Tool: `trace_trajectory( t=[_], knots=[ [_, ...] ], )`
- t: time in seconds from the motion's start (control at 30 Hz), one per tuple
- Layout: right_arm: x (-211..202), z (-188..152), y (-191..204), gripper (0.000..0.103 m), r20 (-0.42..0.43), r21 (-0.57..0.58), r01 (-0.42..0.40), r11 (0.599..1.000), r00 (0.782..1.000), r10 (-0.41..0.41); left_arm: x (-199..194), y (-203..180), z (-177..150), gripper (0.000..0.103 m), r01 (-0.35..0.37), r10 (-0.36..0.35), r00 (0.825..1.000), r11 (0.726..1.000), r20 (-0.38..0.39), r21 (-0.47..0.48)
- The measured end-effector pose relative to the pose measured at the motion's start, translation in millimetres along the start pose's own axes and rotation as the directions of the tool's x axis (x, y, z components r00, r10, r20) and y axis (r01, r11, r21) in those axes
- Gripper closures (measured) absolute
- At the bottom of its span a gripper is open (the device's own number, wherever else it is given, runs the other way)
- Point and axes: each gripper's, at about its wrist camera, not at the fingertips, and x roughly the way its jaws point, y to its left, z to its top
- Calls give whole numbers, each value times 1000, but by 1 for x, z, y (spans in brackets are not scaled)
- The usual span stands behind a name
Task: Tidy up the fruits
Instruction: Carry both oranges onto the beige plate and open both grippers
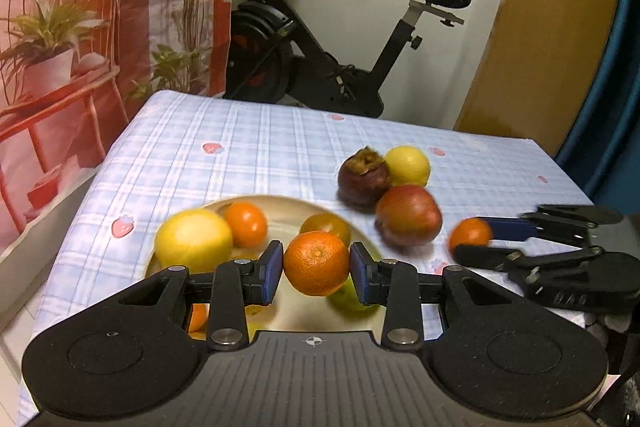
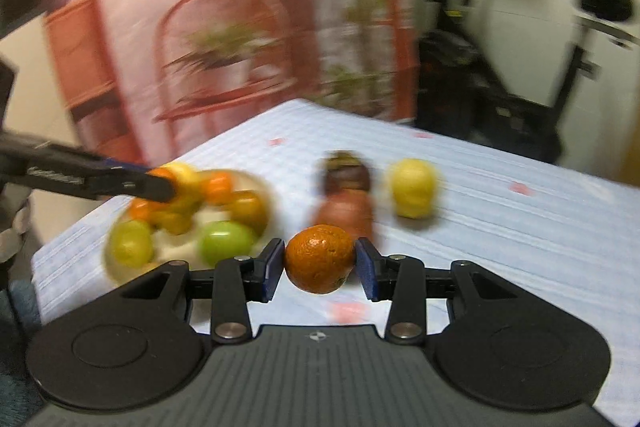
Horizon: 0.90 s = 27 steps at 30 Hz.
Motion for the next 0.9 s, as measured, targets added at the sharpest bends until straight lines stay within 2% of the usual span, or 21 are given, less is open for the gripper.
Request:
trace_trajectory(
  t=[0.13, 0.27, 0.47, 0.9],
  knots=[
    [26, 8, 43, 62, -49, -128, -82, 988, 996, 76, -1, 7, -9, 65, 28, -28, 1000, 1000, -7, 2],
    [41, 8, 63, 62, -83, -173, -127, 977, 990, 114, 5, 10, -16, 64, 44, -44, 999, 999, -10, -1],
    [57, 3, 72, 62, -122, -201, -142, 969, 985, 120, 14, 17, -19, 64, 59, -59, 998, 998, -22, -15],
    [63, -6, 74, 62, -169, -211, -158, 965, 978, 124, 22, 14, -28, 64, 72, -70, 994, 997, -84, 20]
  ],
)
